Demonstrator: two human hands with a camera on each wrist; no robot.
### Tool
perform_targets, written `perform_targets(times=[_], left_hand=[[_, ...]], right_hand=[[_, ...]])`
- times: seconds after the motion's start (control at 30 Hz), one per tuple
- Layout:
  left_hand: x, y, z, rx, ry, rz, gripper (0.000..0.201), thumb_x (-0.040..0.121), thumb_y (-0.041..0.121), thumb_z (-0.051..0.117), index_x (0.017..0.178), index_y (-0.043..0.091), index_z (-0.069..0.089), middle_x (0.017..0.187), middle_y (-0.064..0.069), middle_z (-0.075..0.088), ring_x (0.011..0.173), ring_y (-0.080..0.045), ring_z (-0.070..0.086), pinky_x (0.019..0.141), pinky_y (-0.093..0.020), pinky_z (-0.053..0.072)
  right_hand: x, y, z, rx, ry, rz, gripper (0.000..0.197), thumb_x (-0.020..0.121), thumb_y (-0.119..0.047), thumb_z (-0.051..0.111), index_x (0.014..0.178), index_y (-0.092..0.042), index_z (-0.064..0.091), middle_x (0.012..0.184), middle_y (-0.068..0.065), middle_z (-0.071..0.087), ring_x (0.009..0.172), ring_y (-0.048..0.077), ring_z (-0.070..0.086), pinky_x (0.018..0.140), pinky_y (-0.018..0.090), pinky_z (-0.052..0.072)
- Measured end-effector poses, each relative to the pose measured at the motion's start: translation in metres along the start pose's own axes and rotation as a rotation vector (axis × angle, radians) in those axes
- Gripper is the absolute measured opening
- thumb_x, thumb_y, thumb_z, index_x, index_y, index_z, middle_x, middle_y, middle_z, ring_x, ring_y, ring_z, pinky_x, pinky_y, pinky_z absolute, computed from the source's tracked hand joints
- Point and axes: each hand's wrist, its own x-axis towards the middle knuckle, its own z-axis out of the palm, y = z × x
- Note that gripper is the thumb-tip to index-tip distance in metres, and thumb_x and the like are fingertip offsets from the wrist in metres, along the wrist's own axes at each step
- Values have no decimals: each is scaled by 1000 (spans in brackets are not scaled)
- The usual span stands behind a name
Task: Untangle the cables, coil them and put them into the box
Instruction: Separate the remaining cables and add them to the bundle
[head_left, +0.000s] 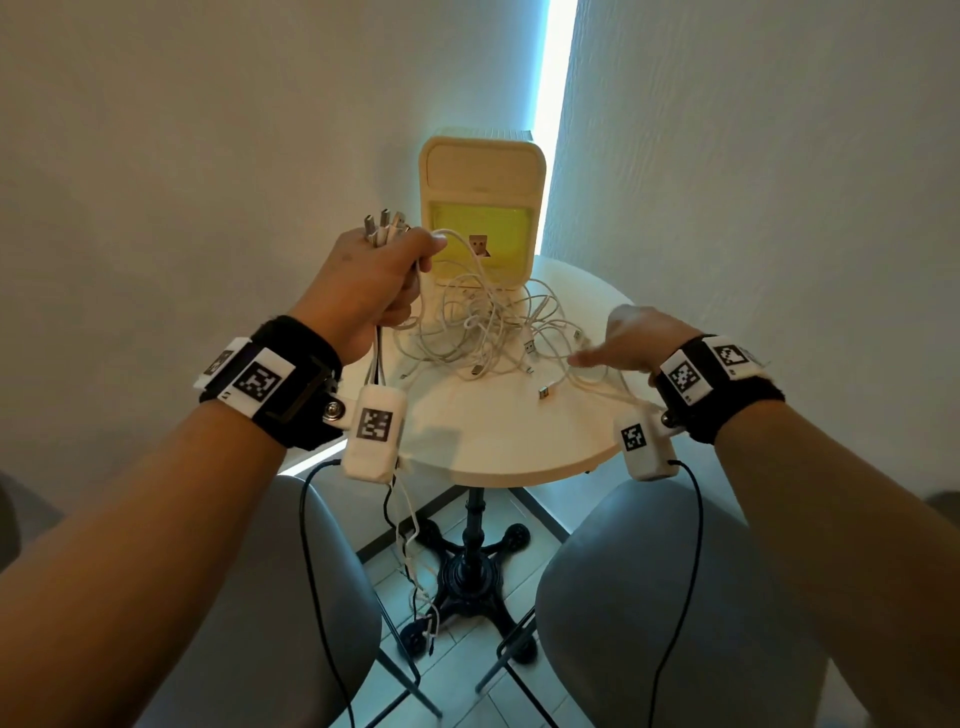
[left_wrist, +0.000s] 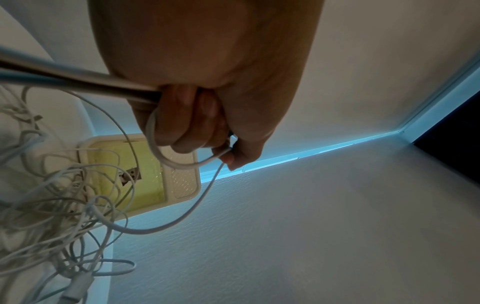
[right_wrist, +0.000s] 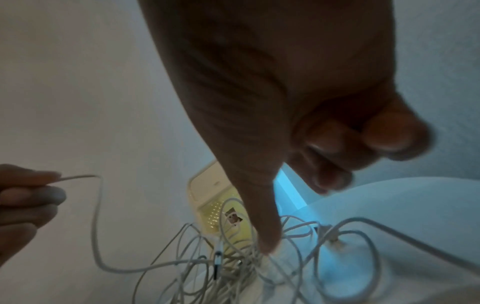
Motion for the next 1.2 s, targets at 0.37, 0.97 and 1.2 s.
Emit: perform_targets(times=[0.37, 0.97, 1.2], left_hand=[[-3, -3, 9, -4, -25, -5, 37, 104, 20, 65, 70, 17, 50, 57, 2, 22, 48, -15, 15, 44, -25, 15], [-7, -9, 11, 14, -29, -42, 36, 105, 23, 64, 72, 18, 51, 57, 3, 23, 51, -16, 14, 52, -33, 12], [-2, -12, 13, 20, -37, -54, 36, 105, 23, 65, 71, 18, 51, 57, 4, 23, 50, -16, 15, 51, -31, 12]], right_hand=[[28, -5, 16, 125, -123, 30, 5, 88, 4, 66, 88, 0, 66, 71, 21, 71, 51, 32, 69, 59, 46, 63], [49, -42, -6, 140, -10, -171, 22, 105, -12, 60, 121, 2, 66, 96, 16, 77, 77, 29, 79, 79, 46, 67], [18, -10, -25, -14, 55, -177, 50, 92, -46, 79, 117, -6, 60, 103, 9, 66, 72, 15, 57, 55, 27, 41]])
